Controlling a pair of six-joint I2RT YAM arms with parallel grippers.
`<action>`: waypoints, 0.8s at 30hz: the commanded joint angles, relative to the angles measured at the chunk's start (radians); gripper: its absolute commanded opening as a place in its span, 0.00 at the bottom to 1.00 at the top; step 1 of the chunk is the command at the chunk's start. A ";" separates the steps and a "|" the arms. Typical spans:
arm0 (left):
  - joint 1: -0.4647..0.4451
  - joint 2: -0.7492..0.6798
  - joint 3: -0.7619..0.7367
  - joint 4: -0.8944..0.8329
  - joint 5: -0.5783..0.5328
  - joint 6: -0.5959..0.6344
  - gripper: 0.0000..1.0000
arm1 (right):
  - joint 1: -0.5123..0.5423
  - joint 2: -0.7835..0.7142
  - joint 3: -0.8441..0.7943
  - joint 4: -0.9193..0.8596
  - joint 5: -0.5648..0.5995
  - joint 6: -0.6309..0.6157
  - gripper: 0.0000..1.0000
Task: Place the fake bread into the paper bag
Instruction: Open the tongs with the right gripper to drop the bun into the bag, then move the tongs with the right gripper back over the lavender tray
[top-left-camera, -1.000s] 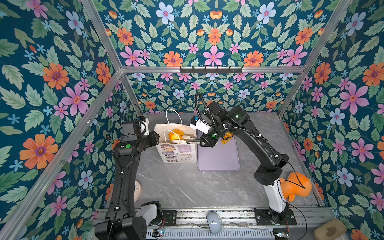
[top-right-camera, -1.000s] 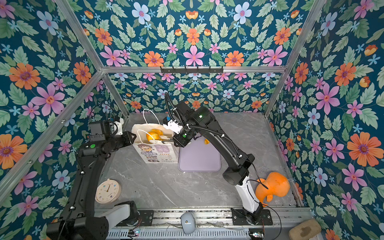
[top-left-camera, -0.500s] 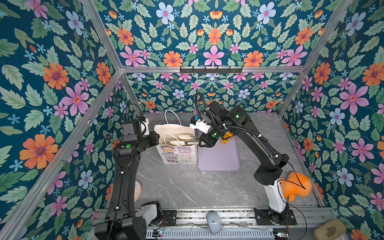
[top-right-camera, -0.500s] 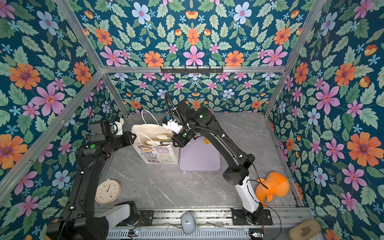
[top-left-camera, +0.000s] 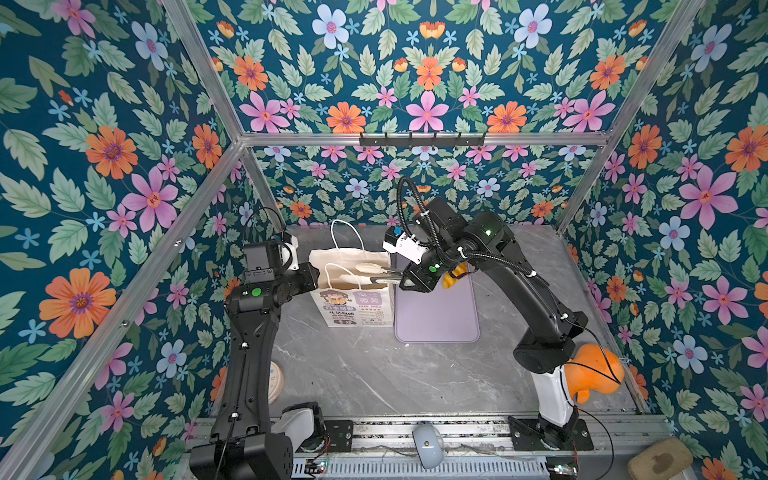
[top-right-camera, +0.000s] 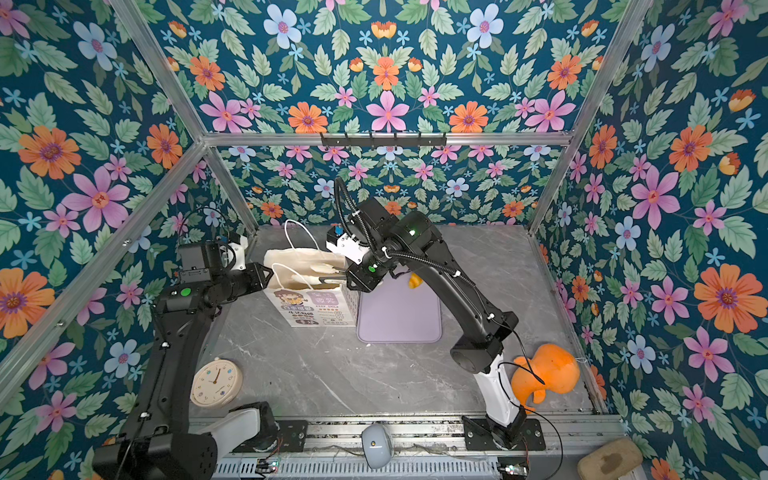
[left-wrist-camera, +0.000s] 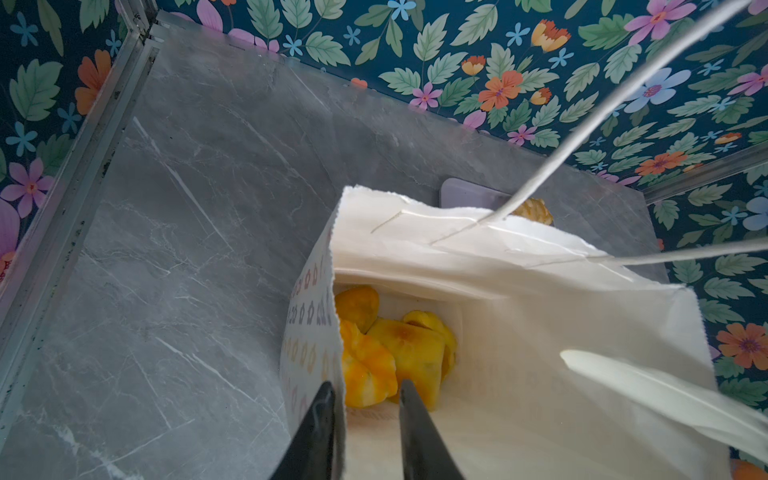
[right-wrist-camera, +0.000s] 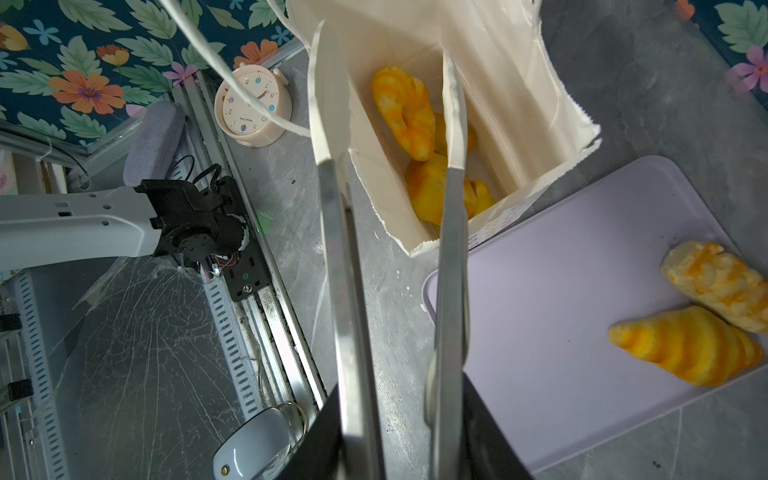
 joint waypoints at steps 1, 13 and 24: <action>0.001 0.003 0.000 0.000 0.006 0.001 0.29 | 0.001 -0.028 0.007 0.034 -0.014 -0.003 0.37; 0.001 0.003 -0.001 0.000 0.004 0.002 0.29 | 0.002 -0.178 -0.086 0.096 -0.032 0.015 0.35; 0.001 0.005 0.006 -0.002 0.006 0.008 0.29 | 0.001 -0.330 -0.246 0.143 0.047 0.013 0.33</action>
